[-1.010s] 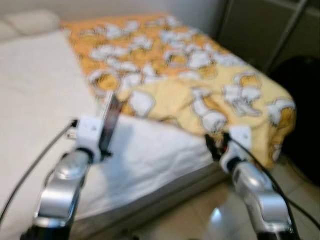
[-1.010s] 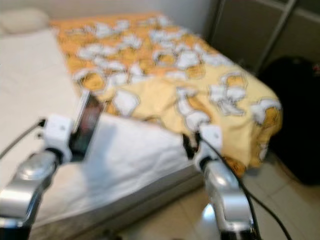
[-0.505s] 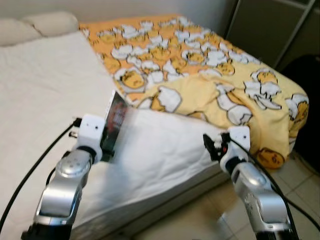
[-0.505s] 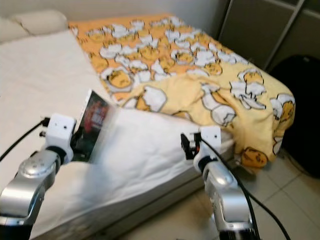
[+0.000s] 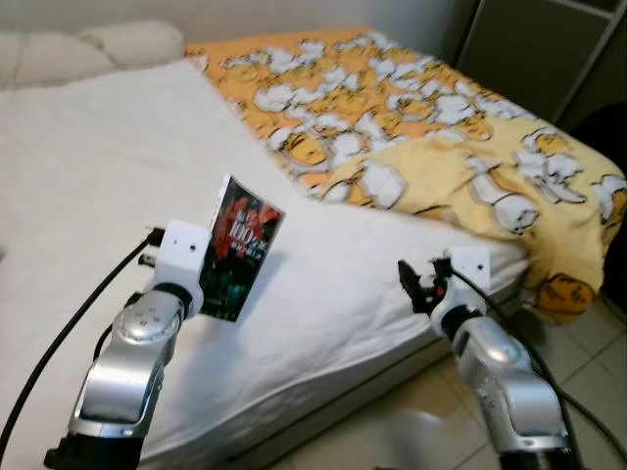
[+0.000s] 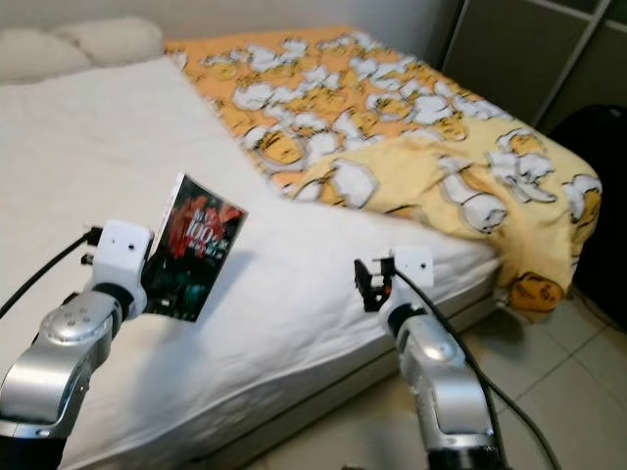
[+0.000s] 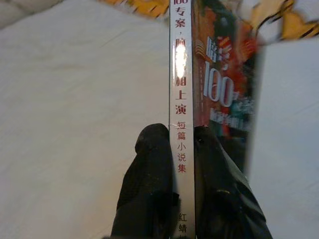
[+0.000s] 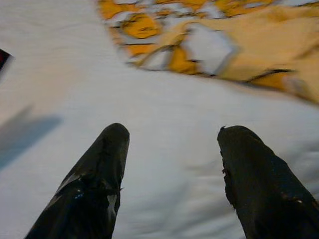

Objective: Clean up the room

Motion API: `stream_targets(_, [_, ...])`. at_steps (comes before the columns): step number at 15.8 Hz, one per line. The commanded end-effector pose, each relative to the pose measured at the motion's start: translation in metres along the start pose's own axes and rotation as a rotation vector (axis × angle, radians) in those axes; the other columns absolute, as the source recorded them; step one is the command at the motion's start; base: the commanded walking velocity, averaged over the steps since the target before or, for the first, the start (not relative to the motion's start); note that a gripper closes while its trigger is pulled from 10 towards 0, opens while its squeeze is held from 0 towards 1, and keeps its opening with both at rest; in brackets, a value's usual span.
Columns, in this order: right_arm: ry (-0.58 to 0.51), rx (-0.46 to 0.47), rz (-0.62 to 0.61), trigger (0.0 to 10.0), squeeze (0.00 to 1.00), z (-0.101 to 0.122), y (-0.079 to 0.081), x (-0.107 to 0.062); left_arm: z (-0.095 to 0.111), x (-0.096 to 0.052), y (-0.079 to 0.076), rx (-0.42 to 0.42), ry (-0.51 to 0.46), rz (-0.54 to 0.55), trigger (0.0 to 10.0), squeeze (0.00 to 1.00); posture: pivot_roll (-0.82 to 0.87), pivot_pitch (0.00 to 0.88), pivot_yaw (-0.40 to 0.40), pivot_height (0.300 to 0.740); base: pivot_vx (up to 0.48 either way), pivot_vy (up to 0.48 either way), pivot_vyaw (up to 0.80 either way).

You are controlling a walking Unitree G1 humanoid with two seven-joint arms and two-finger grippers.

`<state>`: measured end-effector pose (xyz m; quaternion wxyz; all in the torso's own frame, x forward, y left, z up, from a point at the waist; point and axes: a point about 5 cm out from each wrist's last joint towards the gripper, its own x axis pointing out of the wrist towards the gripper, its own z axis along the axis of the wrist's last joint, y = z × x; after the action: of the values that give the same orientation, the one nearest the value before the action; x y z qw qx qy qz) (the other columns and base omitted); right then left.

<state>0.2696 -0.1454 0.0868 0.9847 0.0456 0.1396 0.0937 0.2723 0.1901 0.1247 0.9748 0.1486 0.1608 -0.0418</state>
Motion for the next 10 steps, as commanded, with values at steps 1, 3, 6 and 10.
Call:
stream_targets(1, [-0.029, -0.014, 0.003, 10.0, 0.00, 0.0080, 0.0002, 0.0025, 0.0113, -0.0003, 0.0049, 0.012, -0.051, 0.020, 10.0, 0.00, -0.02, 0.000, -0.038, 0.740, 0.000, 0.409, 0.00])
stream_targets(3, [-0.029, -0.012, 0.005, 10.0, 0.00, 0.0076, 0.0009, 0.0033, 0.0124, 0.0001, 0.0061, 0.015, -0.054, 0.024, 10.0, 0.00, -0.01, 0.000, -0.037, 0.740, 0.000, 0.407, 0.00])
stream_targets(6, [-0.029, -0.010, 0.007, 10.0, 0.00, 0.0072, 0.0017, 0.0044, 0.0131, 0.0007, 0.0070, 0.011, -0.060, 0.025, 10.0, 0.00, -0.01, 0.000, -0.036, 0.740, 0.000, 0.406, 0.00])
stream_targets(10, [-0.044, 0.009, 0.029, 10.0, 0.00, 0.0104, 0.0060, 0.0059, 0.0139, 0.0012, 0.0062, -0.038, -0.087, 0.039, 10.0, 0.00, -0.01, 0.000, -0.033, 0.740, 0.000, 0.000, 0.00])
